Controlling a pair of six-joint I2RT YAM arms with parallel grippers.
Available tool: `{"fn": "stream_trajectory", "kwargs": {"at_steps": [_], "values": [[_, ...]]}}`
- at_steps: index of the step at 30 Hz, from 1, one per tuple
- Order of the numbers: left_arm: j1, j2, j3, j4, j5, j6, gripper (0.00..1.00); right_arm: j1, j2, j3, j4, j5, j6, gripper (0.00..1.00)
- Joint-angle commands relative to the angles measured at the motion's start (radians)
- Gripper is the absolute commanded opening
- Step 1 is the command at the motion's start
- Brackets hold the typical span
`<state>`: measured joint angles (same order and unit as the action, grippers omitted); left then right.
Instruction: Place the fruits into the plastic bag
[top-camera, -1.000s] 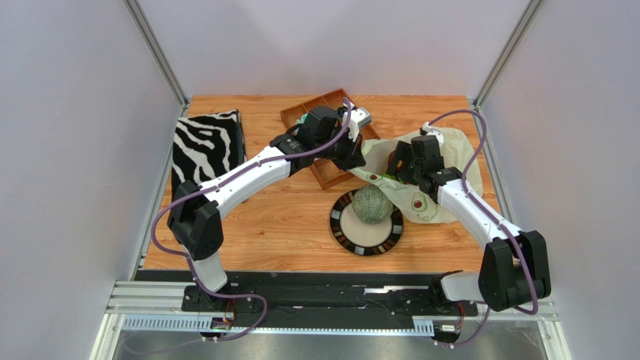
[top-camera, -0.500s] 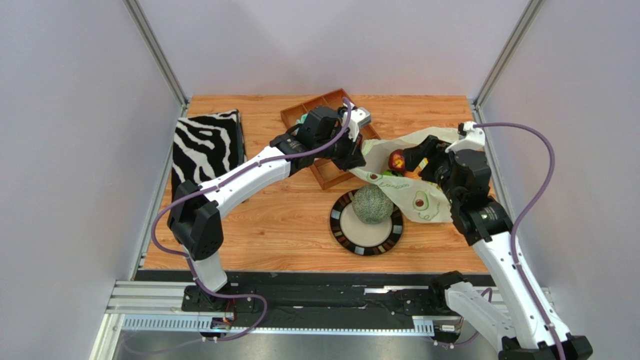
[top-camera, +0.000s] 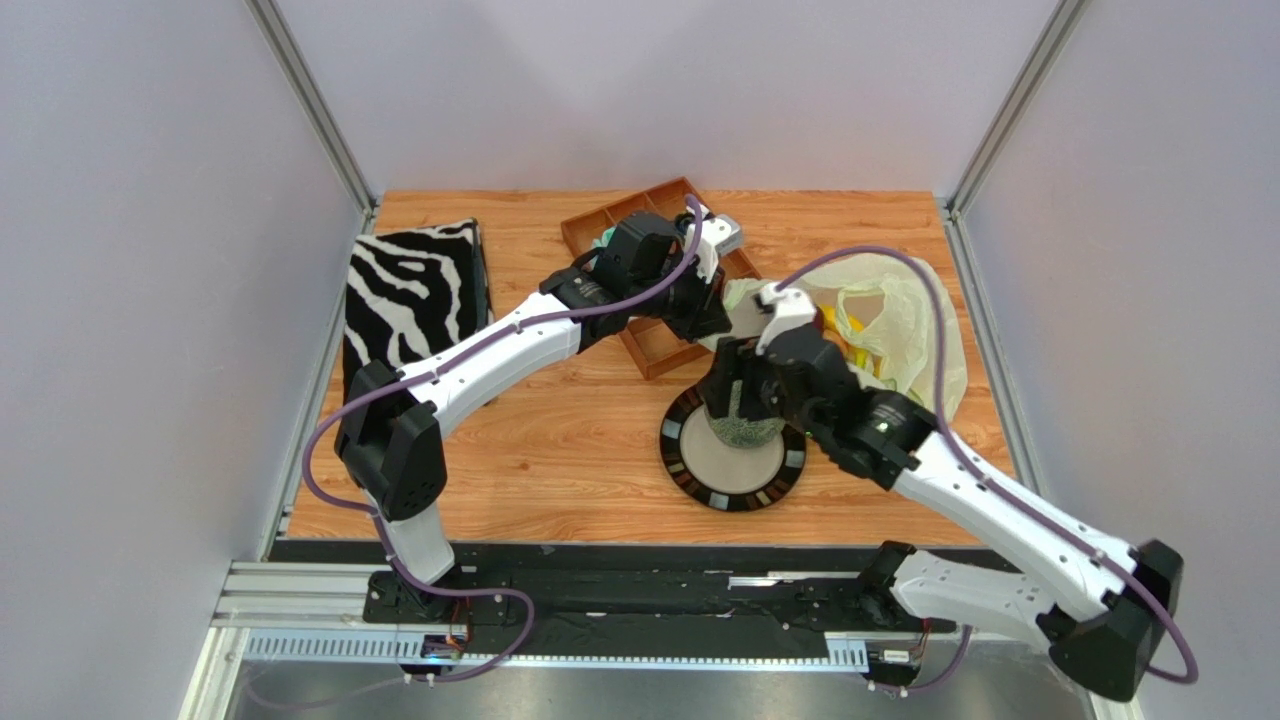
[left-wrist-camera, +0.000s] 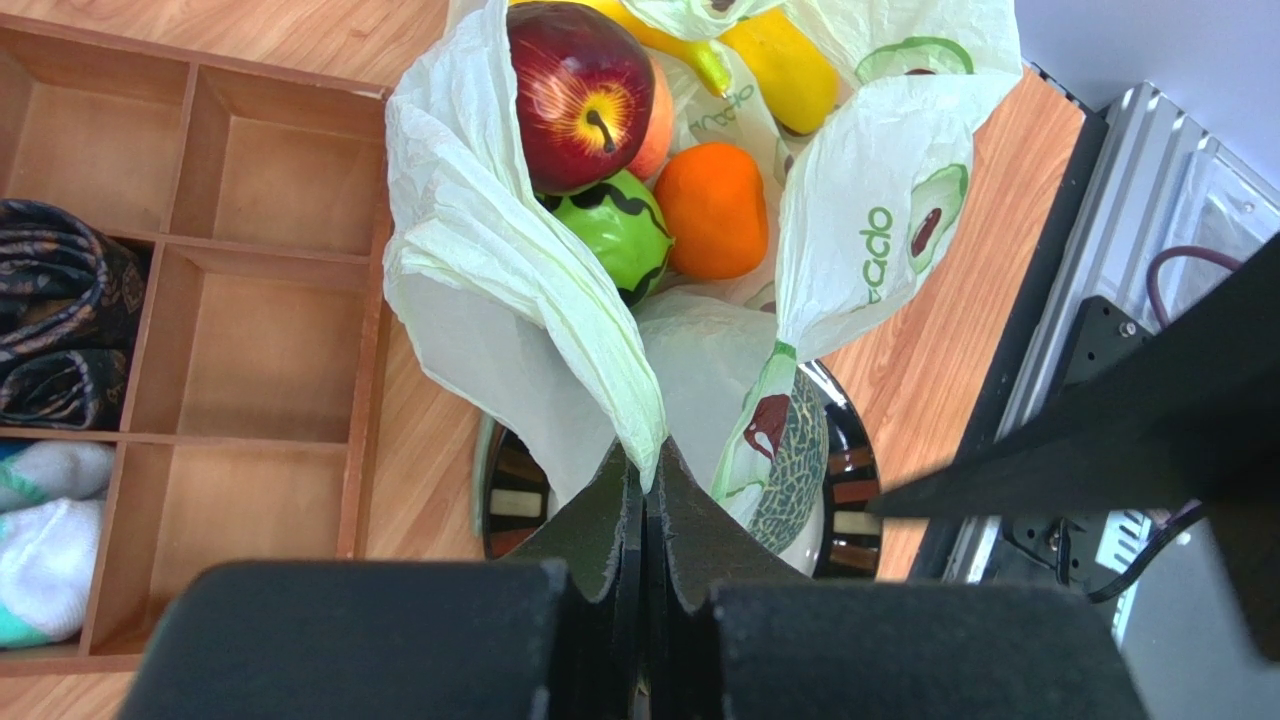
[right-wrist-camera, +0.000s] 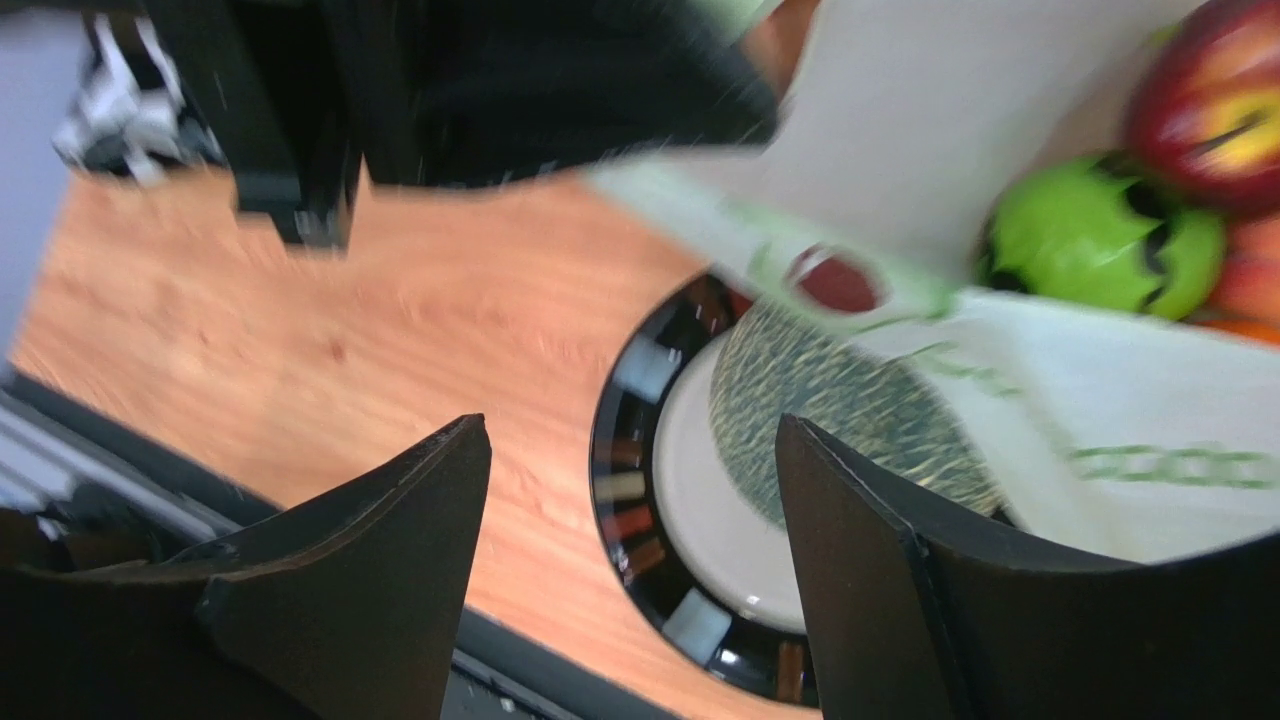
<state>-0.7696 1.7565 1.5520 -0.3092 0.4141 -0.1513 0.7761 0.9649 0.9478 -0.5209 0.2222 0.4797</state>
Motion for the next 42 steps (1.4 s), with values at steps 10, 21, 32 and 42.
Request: {"fn": "stream_trajectory", "kwargs": {"at_steps": [10, 21, 32, 42], "values": [[0.000, -0.032, 0.034, 0.030, 0.015, -0.002, 0.00, 0.176, 0.259, -0.007, 0.094, 0.360, -0.079, 0.75], [0.001, -0.038, 0.036, 0.032, 0.018, -0.004, 0.00, 0.117, 0.347, -0.041, 0.165, 0.522, -0.113, 0.78], [0.001, -0.038, 0.034, 0.032, 0.022, -0.005, 0.00, -0.021, 0.339, -0.098, 0.156, 0.307, -0.089, 0.78], [0.001, -0.043, 0.034, 0.033, 0.022, -0.007, 0.00, -0.020, 0.284, -0.150, 0.085, 0.100, 0.054, 0.77]]}}
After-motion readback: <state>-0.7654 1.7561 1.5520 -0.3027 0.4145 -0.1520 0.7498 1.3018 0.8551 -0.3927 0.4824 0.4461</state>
